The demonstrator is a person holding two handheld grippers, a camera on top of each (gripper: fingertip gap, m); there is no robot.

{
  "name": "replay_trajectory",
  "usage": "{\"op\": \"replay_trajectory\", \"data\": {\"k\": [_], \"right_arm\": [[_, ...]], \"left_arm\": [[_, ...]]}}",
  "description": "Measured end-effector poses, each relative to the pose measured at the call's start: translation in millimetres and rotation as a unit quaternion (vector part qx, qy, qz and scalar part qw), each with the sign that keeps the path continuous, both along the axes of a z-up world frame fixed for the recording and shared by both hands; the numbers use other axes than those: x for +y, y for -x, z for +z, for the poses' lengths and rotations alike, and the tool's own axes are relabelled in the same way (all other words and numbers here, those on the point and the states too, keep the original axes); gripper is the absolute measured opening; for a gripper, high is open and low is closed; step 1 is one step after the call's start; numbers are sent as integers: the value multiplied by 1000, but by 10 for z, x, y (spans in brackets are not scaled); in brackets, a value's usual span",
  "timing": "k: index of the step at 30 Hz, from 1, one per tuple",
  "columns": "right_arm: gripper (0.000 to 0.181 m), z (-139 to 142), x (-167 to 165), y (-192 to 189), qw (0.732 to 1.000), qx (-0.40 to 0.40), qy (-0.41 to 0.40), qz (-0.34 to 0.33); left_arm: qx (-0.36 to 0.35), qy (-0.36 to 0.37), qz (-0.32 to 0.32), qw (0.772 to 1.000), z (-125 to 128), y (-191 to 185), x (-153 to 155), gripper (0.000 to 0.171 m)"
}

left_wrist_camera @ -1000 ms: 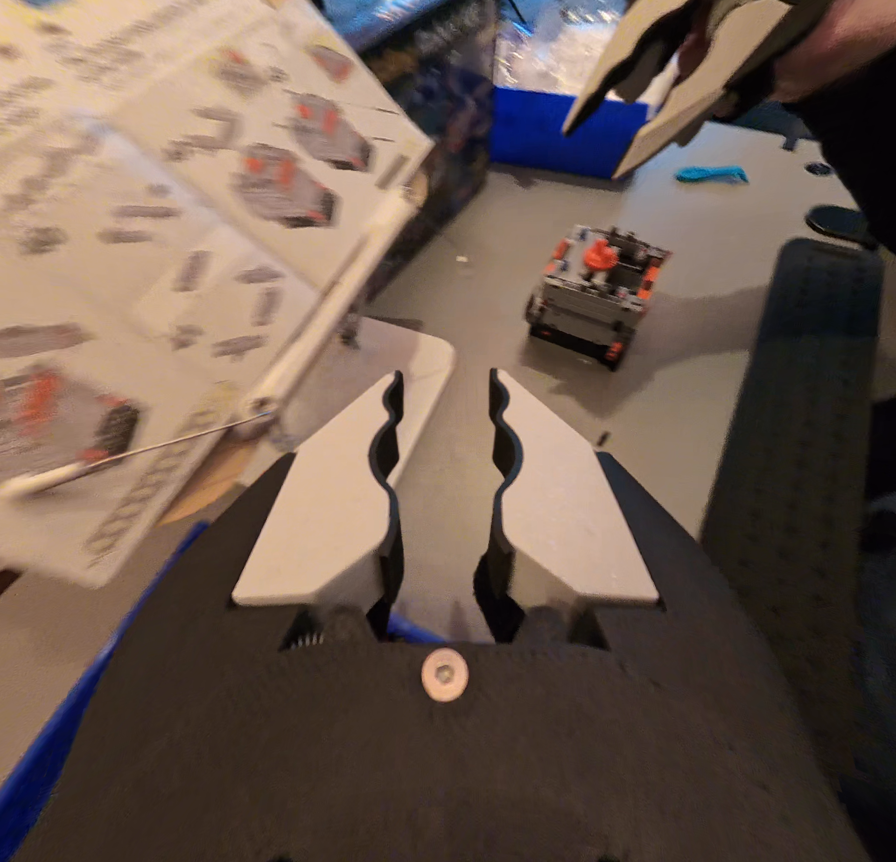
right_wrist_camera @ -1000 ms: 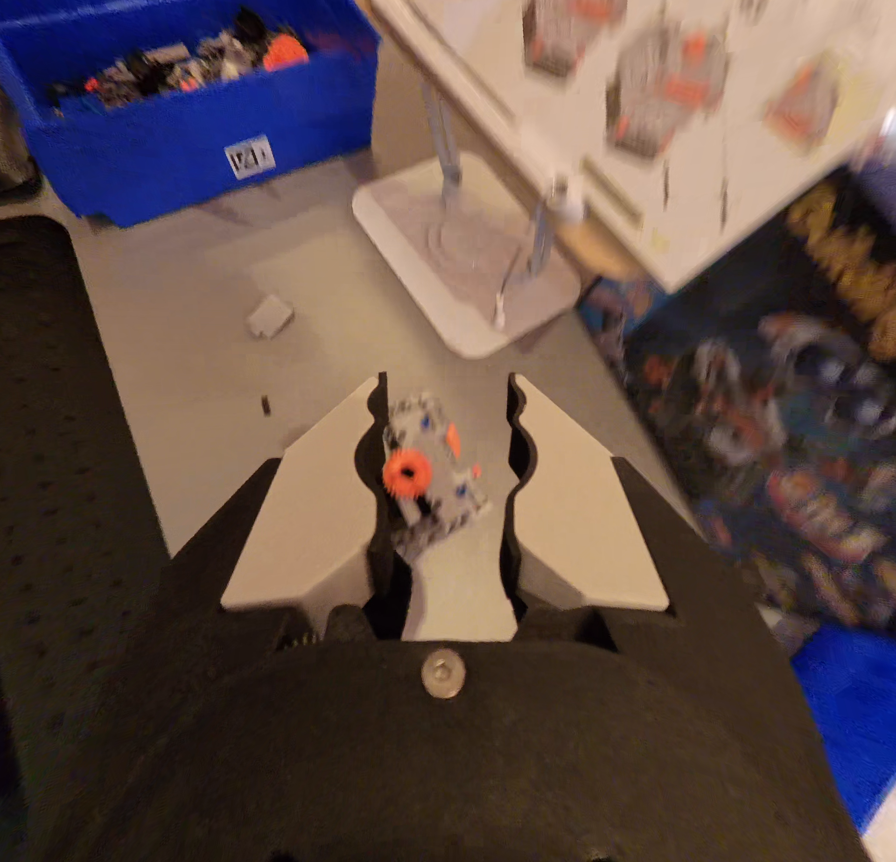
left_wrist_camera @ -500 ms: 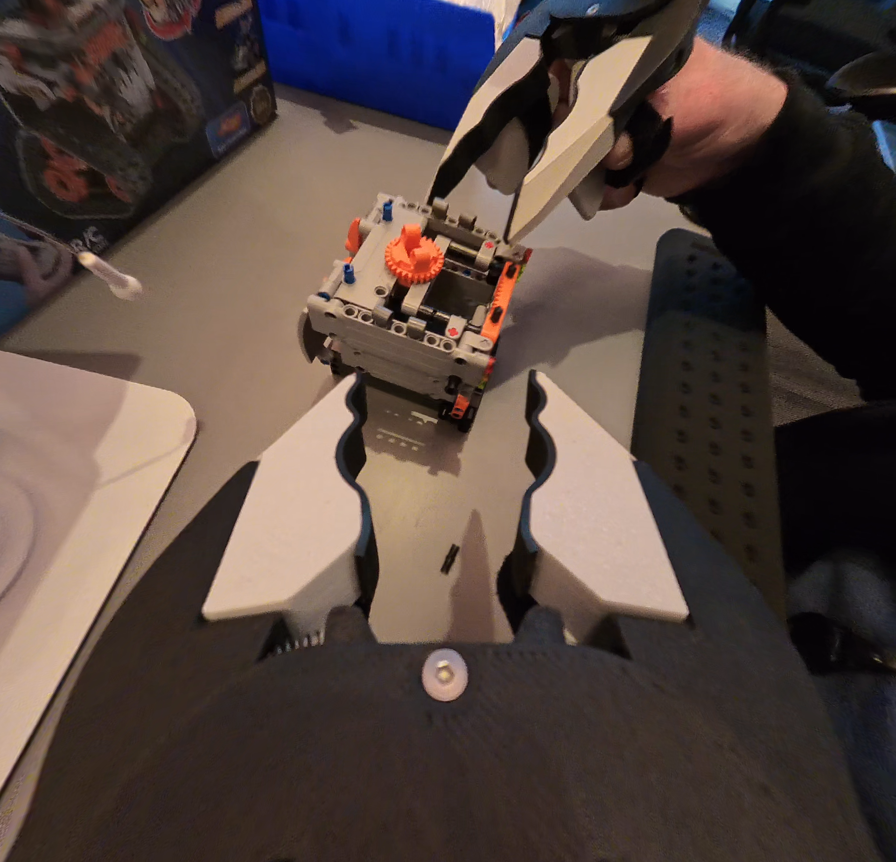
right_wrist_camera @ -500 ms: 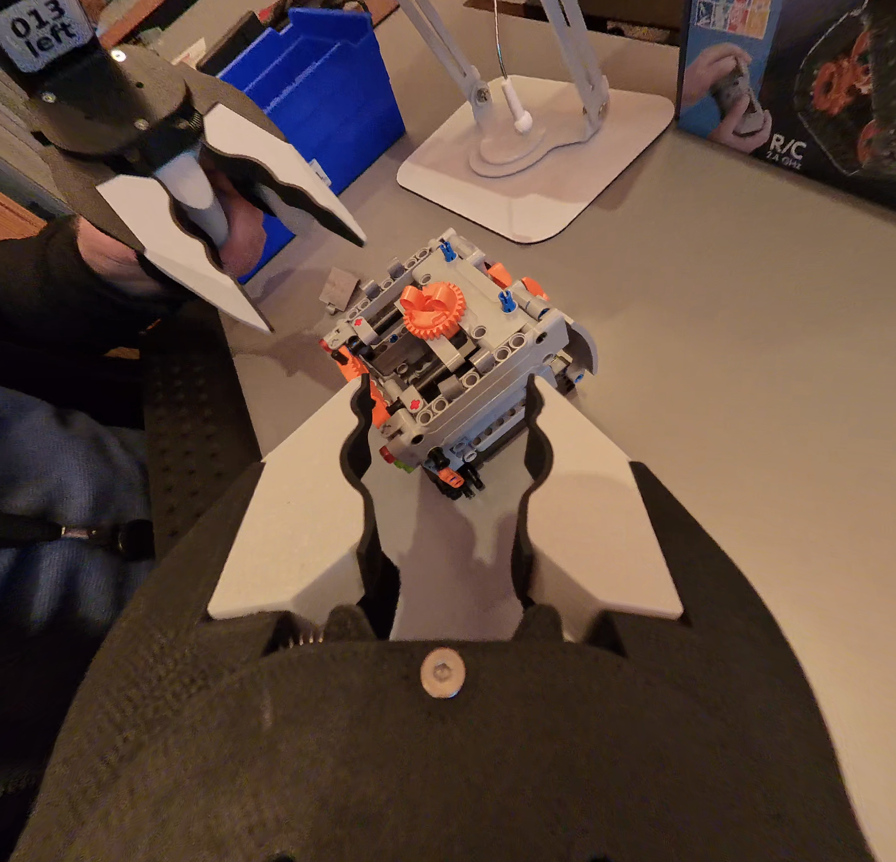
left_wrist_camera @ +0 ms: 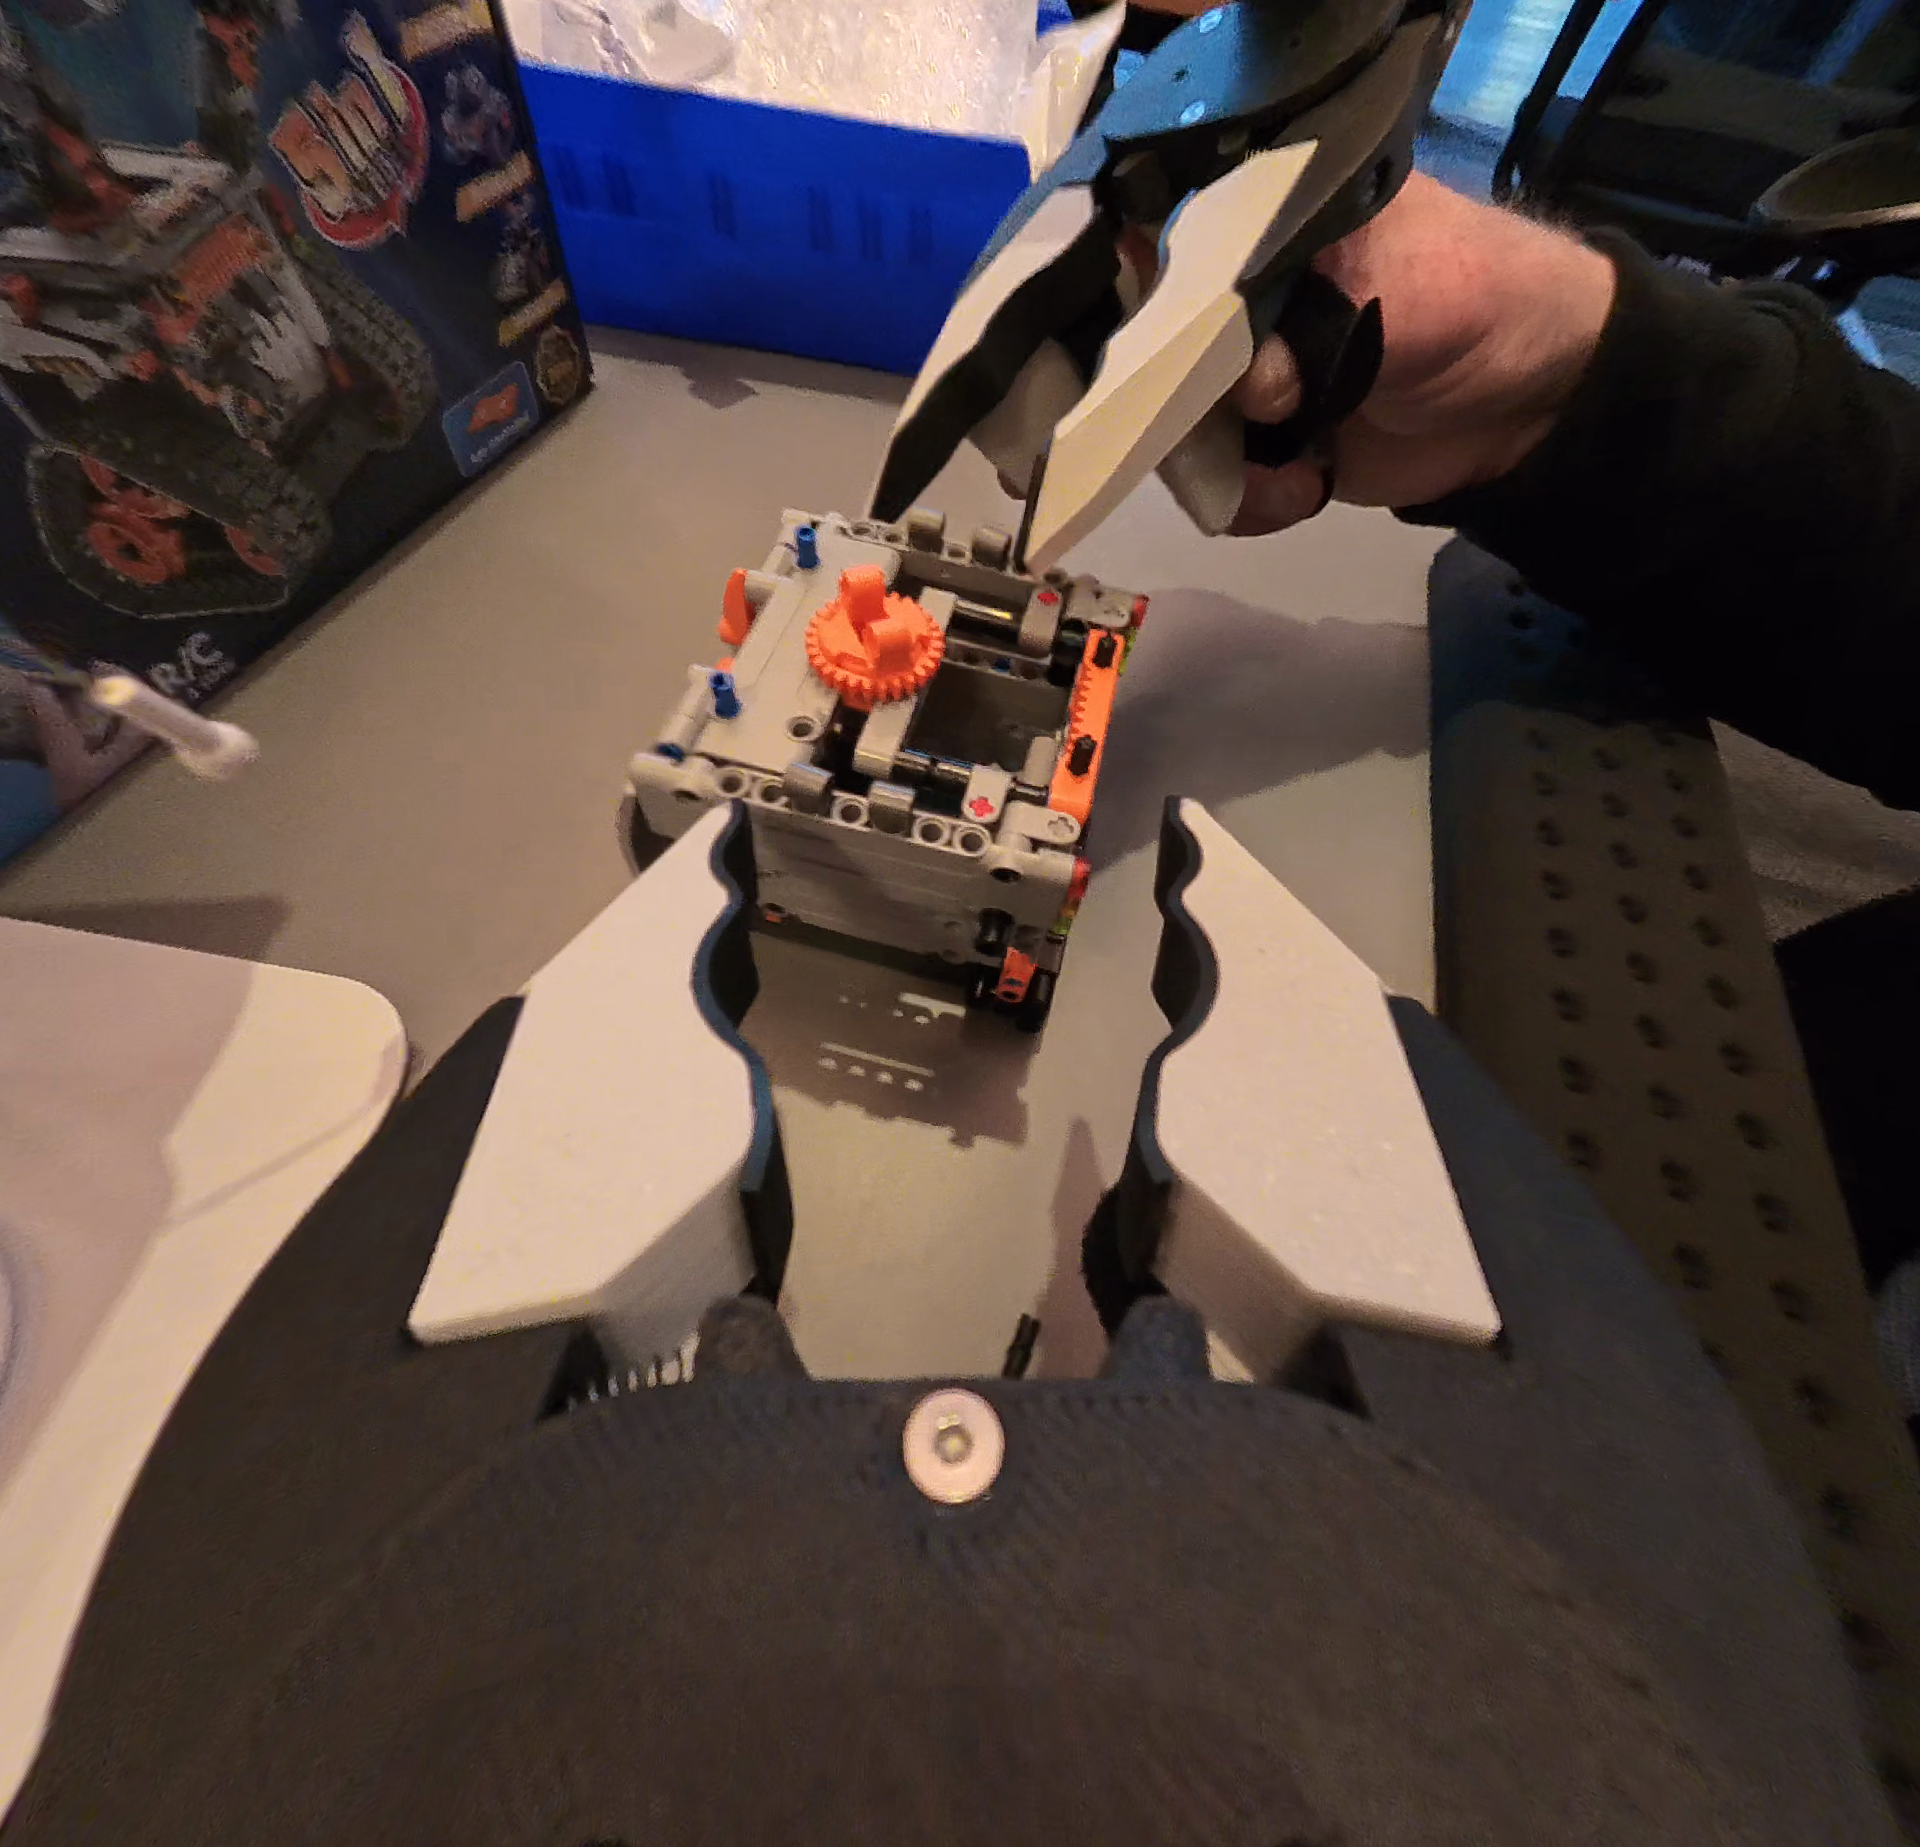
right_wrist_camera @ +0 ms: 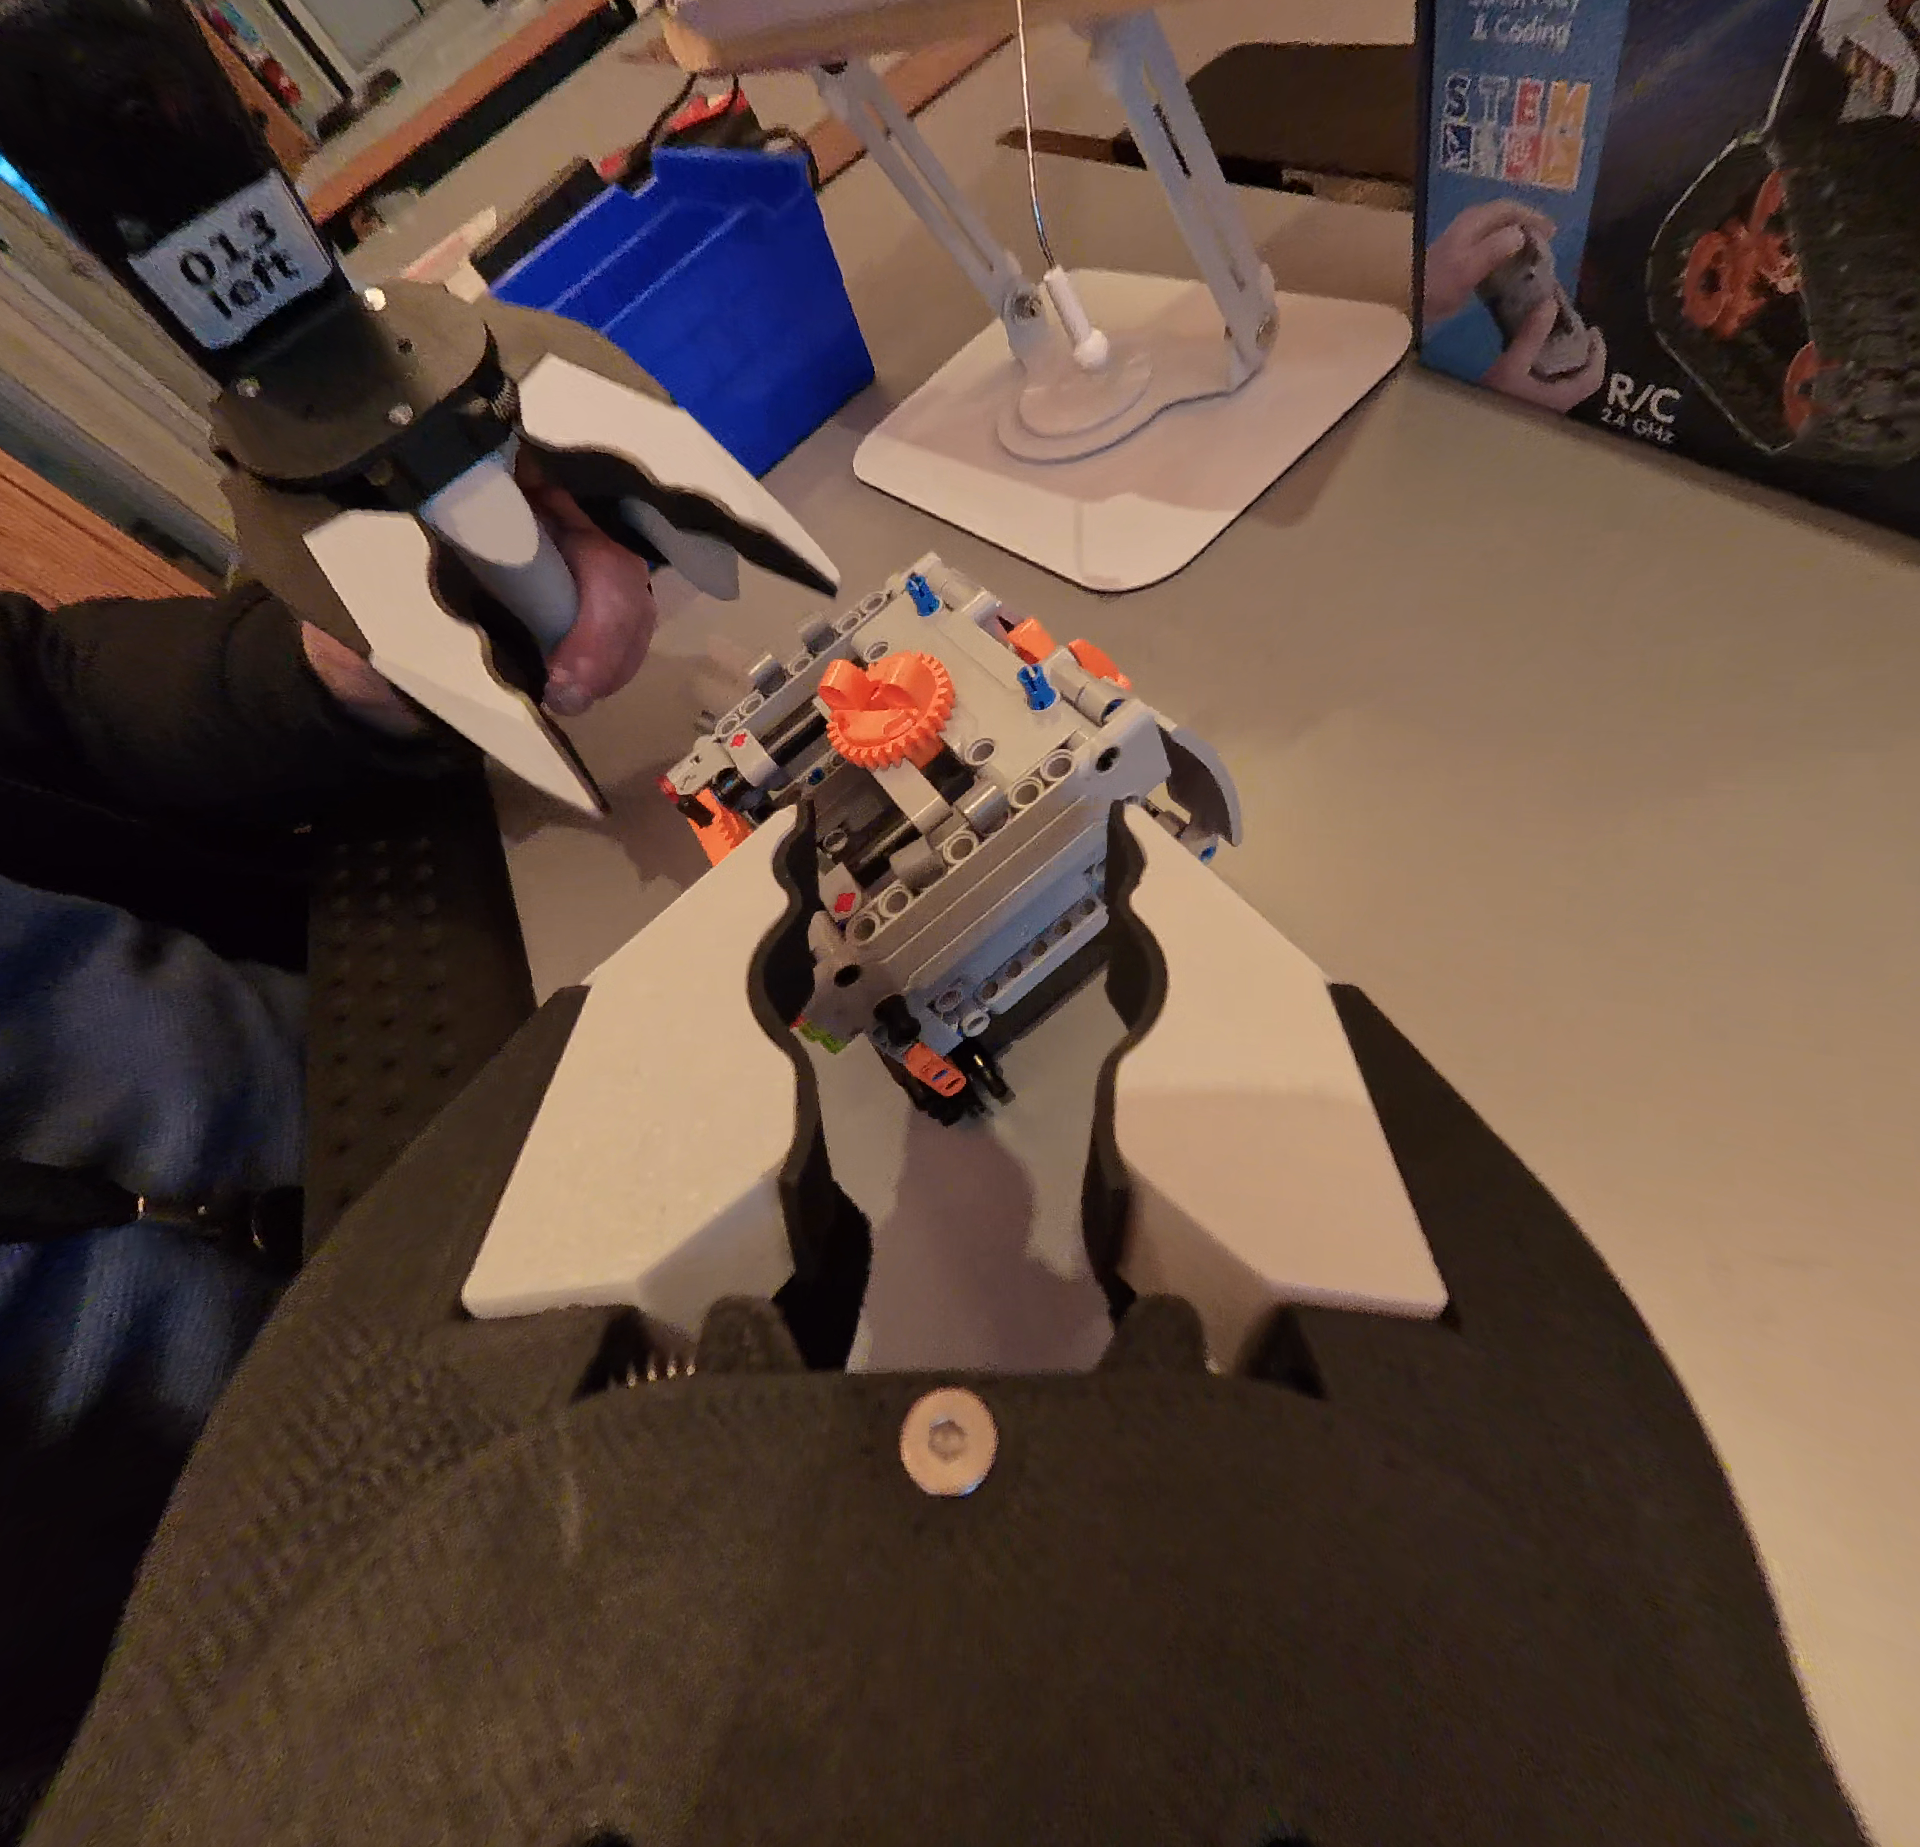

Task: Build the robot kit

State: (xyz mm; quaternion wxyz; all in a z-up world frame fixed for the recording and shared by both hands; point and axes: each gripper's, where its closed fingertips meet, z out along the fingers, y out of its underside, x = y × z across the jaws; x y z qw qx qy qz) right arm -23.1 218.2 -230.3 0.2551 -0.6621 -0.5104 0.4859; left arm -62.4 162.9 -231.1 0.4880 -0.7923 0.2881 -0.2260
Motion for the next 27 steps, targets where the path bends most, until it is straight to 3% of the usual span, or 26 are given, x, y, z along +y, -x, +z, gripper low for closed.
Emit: {"op": "replay_trajectory", "data": {"k": [5, 11, 15, 27], "right_arm": [[55, -51, 57, 84, 1000, -23, -6, 5], [43, -108, 67, 119, 1000, -23, -8, -1], [43, -111, 72, 129, 1000, -20, -6, -4], [41, -117, 28, 171, 999, -32, -17, -4]], "left_arm": [[-39, 28, 0, 999, -54, 60, 70, 96], [-6, 4, 8, 1000, -156, -46, 128, 108], [-10, -2, 12, 1000, -146, -47, 140, 107], [96, -17, 58, 994, -265, -20, 202, 107]]}}
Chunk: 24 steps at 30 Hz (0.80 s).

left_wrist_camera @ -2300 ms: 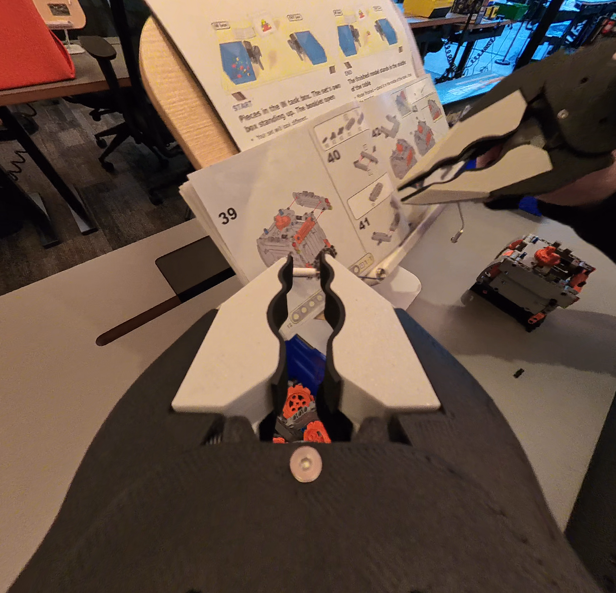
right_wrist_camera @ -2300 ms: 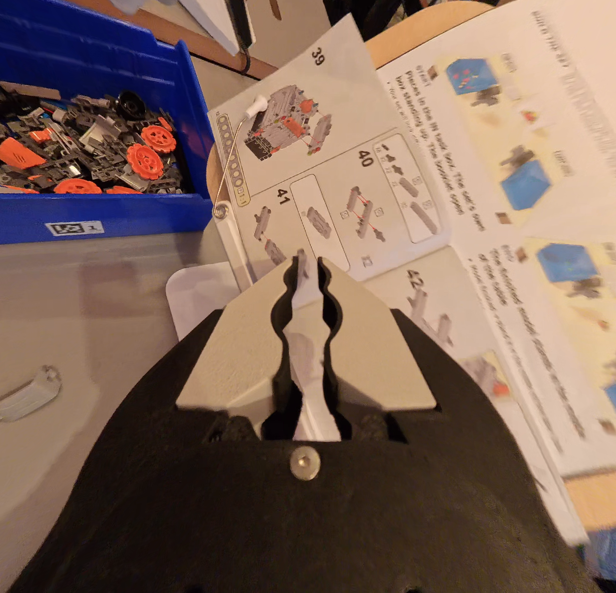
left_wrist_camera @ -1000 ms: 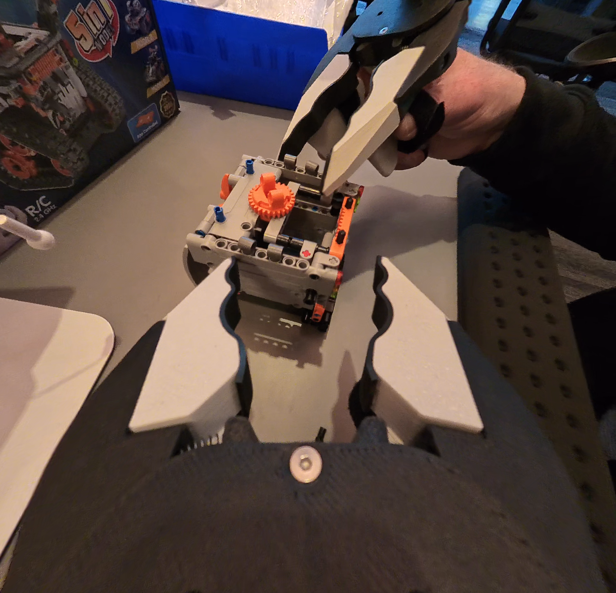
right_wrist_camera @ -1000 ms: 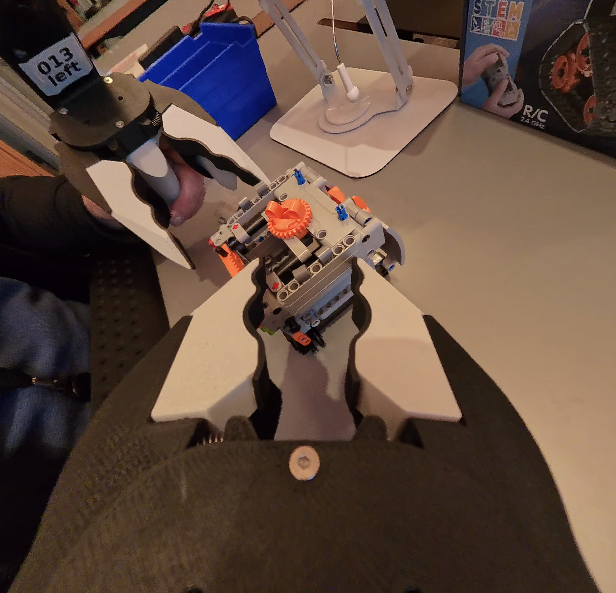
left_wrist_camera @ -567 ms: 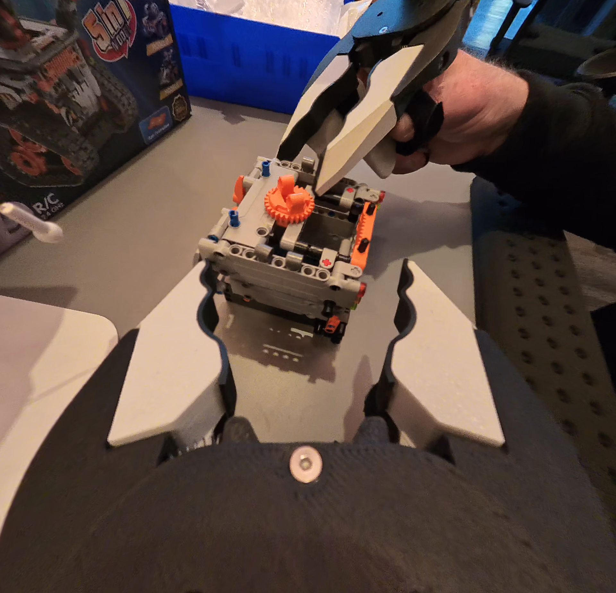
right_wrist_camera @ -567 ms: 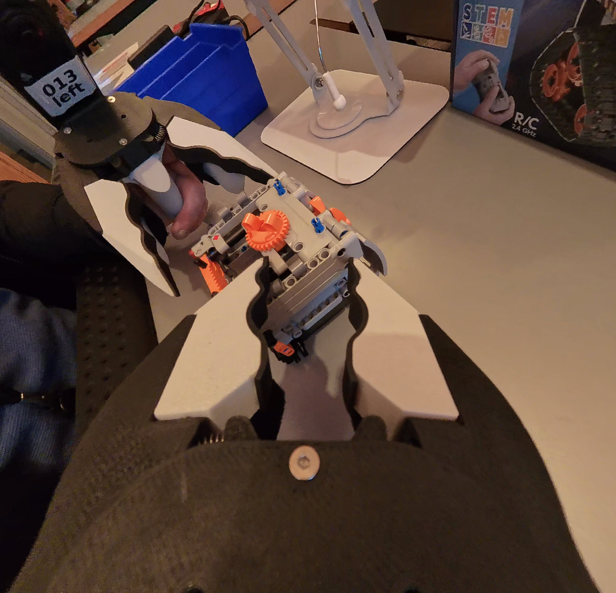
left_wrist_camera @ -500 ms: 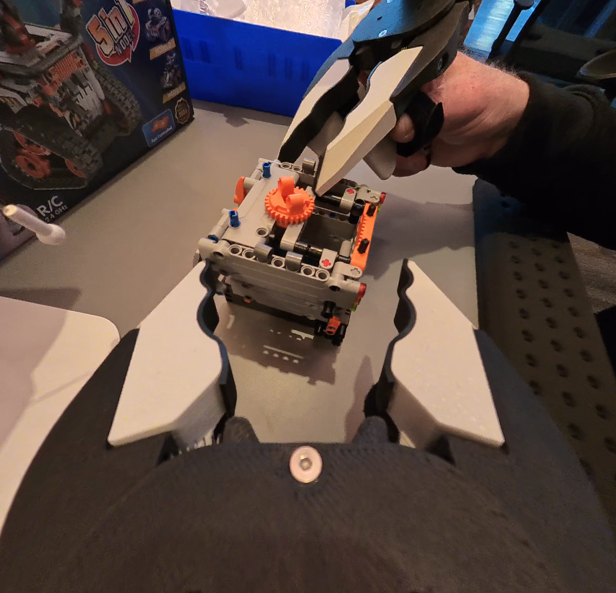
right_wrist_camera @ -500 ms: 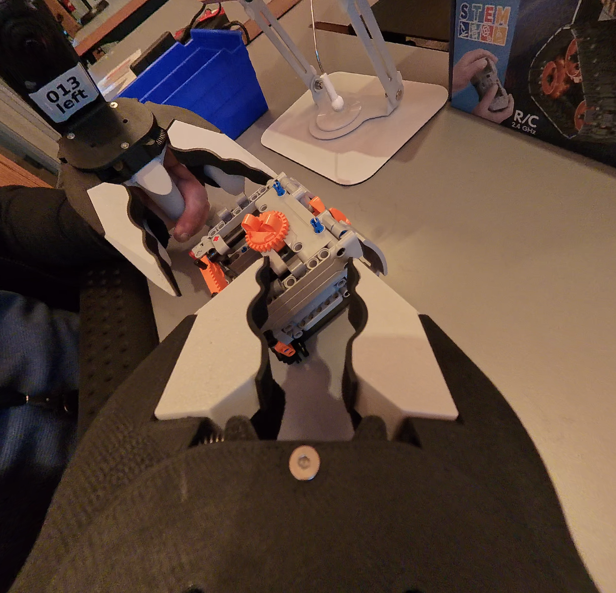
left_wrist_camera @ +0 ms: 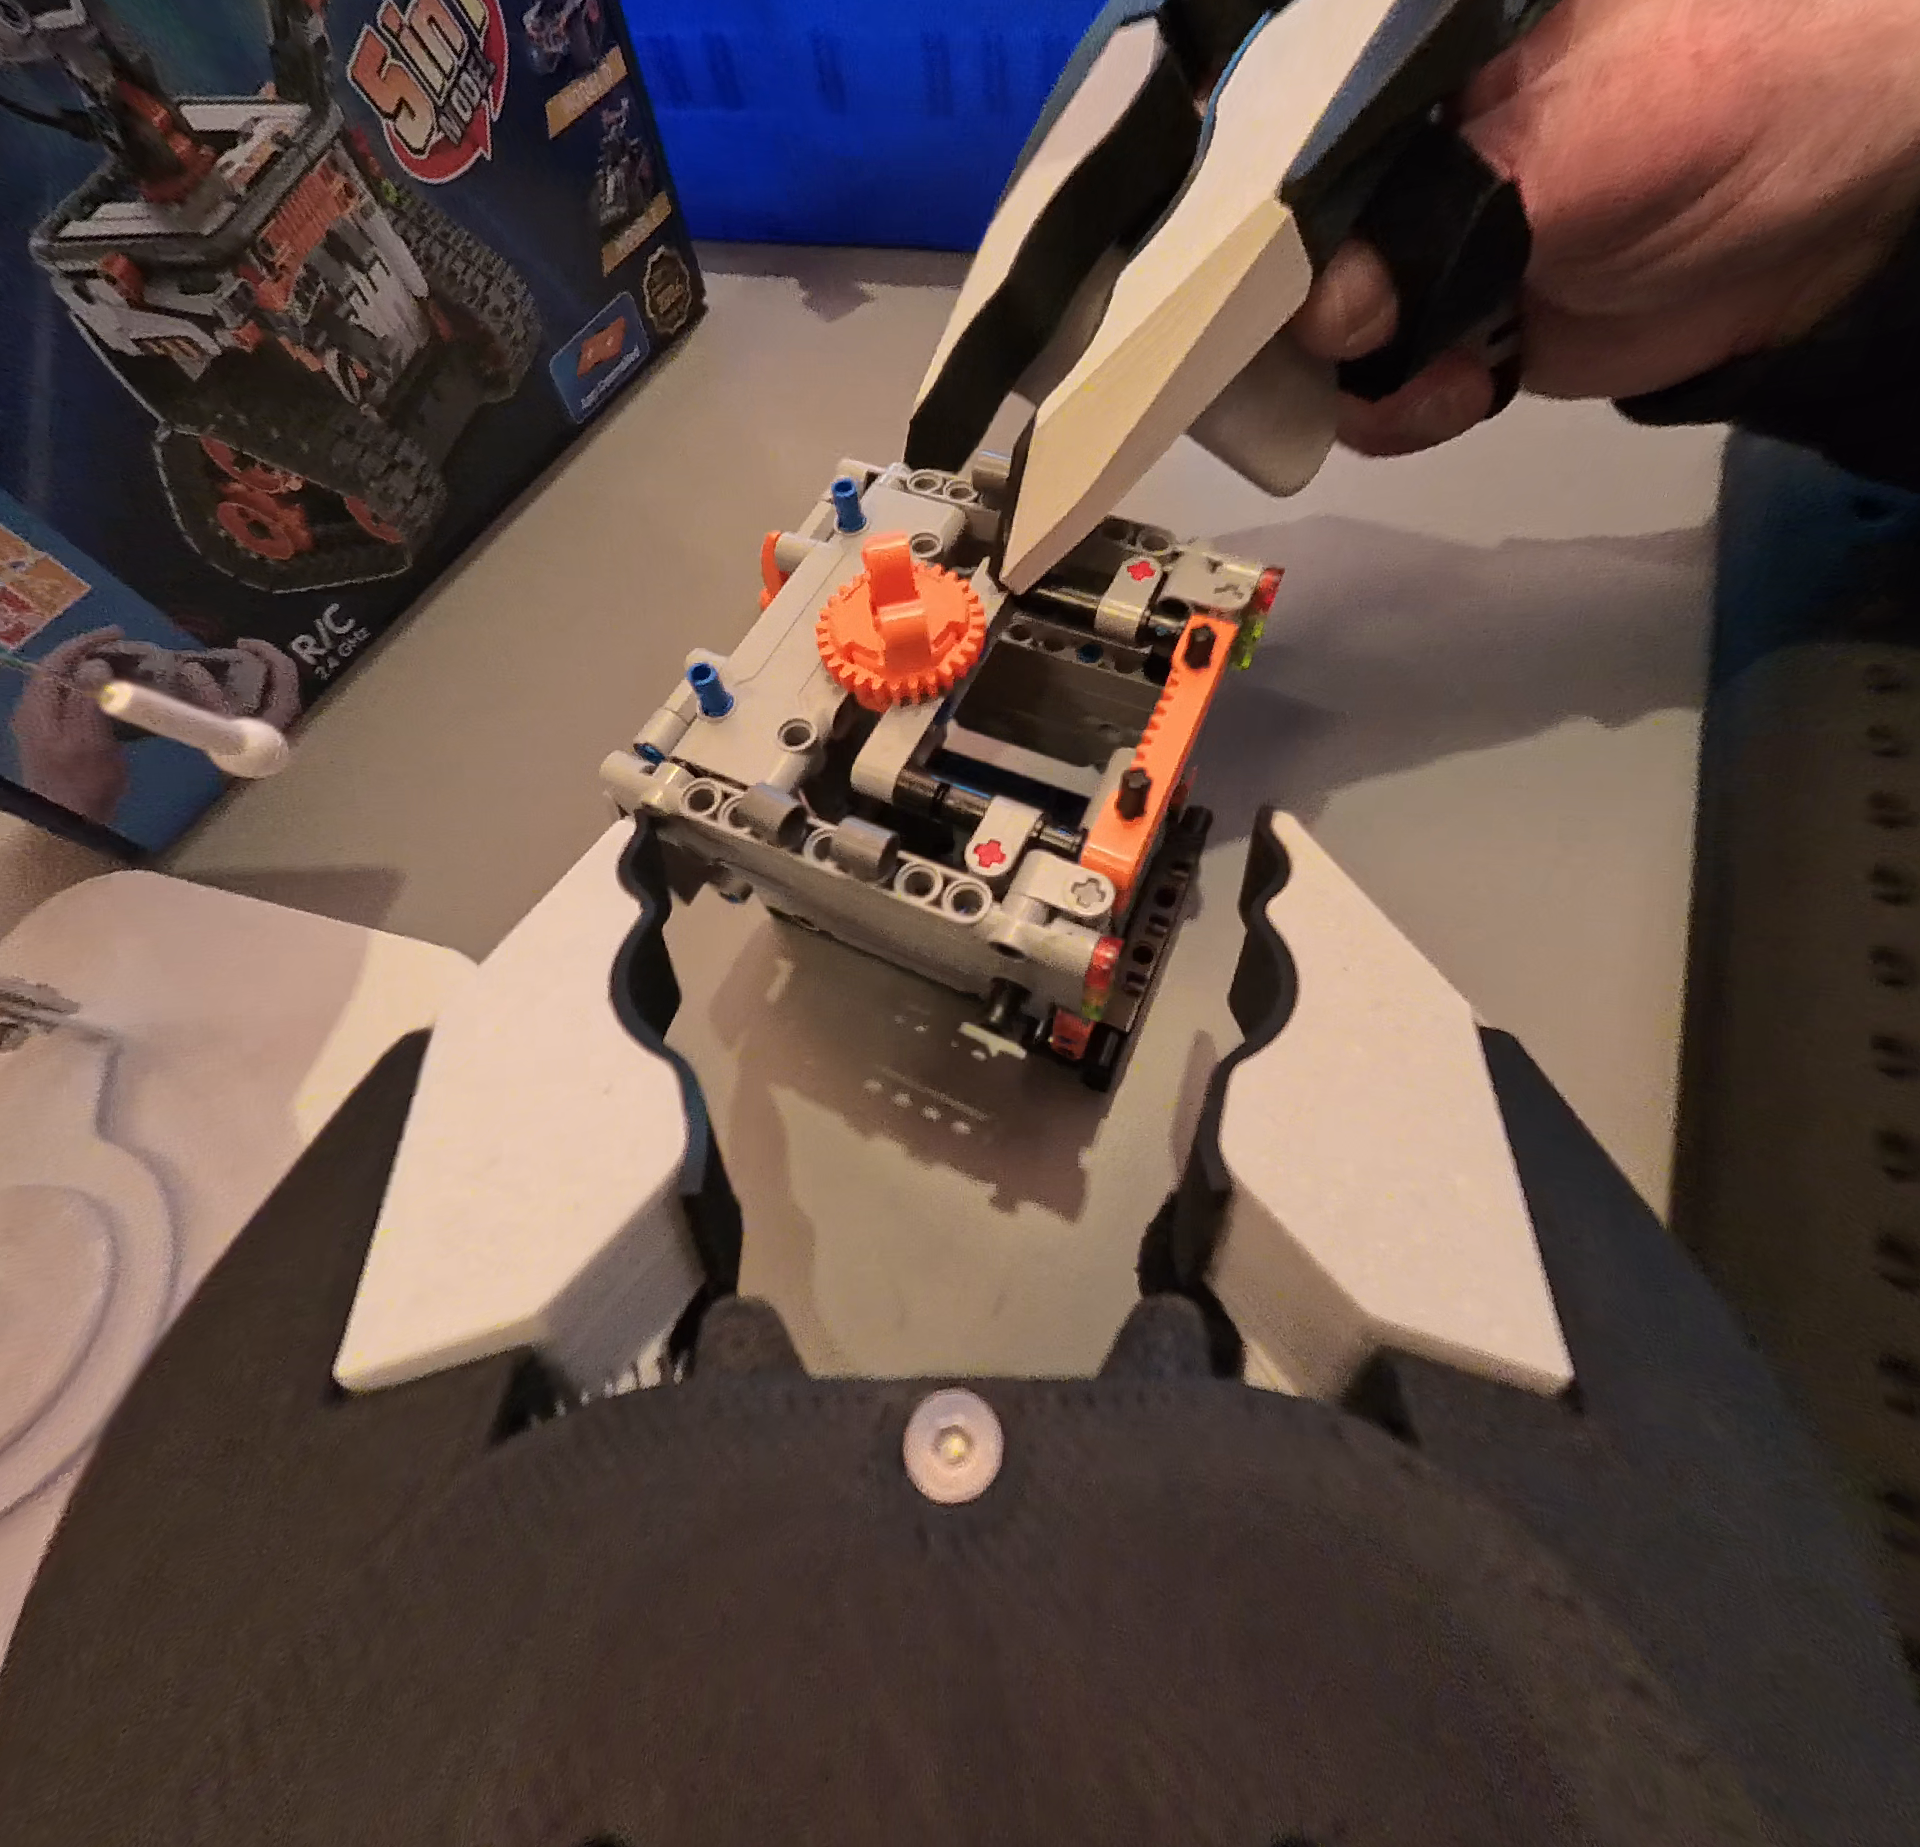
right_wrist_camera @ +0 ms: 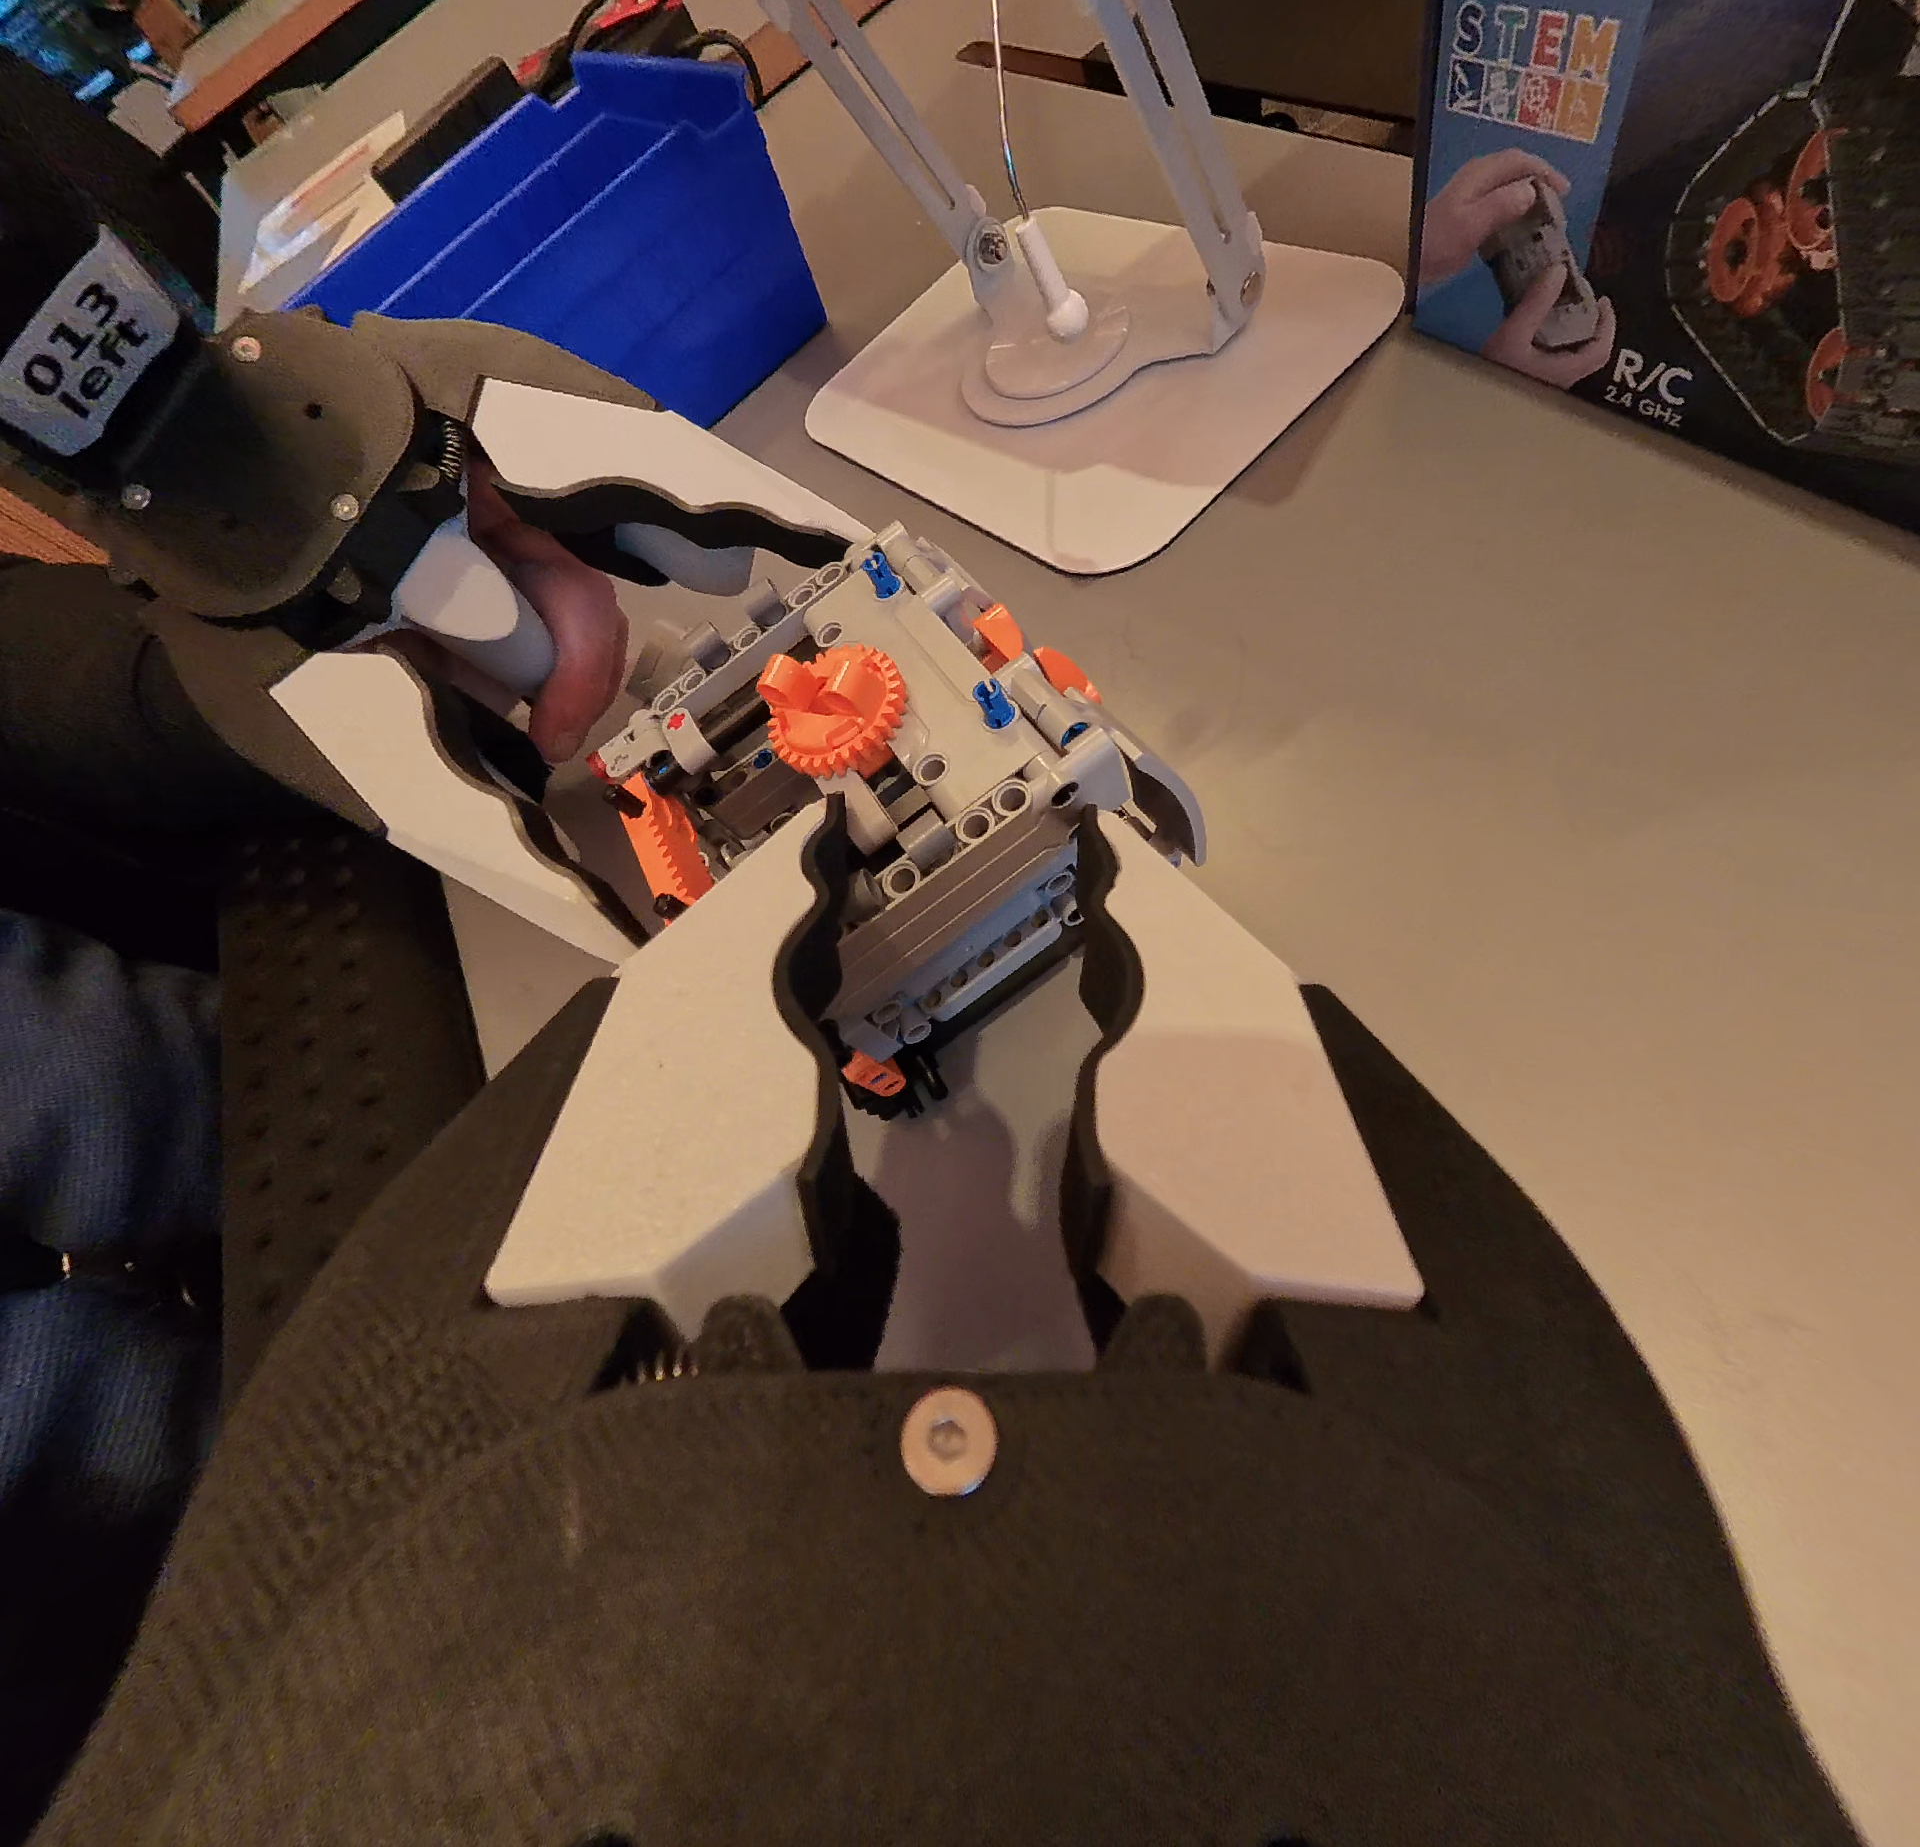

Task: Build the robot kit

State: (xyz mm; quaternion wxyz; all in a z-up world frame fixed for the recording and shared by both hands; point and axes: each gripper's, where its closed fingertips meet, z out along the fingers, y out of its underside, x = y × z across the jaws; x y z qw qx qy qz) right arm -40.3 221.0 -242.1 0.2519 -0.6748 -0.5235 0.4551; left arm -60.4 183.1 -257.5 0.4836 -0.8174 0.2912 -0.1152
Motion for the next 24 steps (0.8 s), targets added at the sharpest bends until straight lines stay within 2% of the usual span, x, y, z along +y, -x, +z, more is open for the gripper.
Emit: {"op": "replay_trajectory", "data": {"k": [2, 8, 10, 14, 16, 21, 24], "right_arm": [[41, 4, -11, 7, 1000, -5, -5, 1], [41, 1, -7, 4, 1000, -7, -7, 0], [42, 11, 3, 10, 1000, 0, -10, -3], [46, 87, 45, -63, 999, 10, -30, -22], [49, 112, 33, -109, 999, 7, -30, -28], [42, 11, -100, -71, 999, -21, -38, -32], [43, -12, -95, 15, 994, -46, -89, -51]], "left_arm": [[34, -4, 6, 999, -39, 10, 5, 106], [53, 0, 8, 999, -63, -8, 11, 112], [56, 2, 11, 998, -46, 36, 13, 104], [-5, 17, 17, 1000, 56, 146, -41, 94], [-22, 24, 0, 999, 87, 112, -91, 88], [-1, 40, -9, 999, -34, 24, -173, 81], [13, 37, 4, 999, -49, 55, -166, 80]]}}
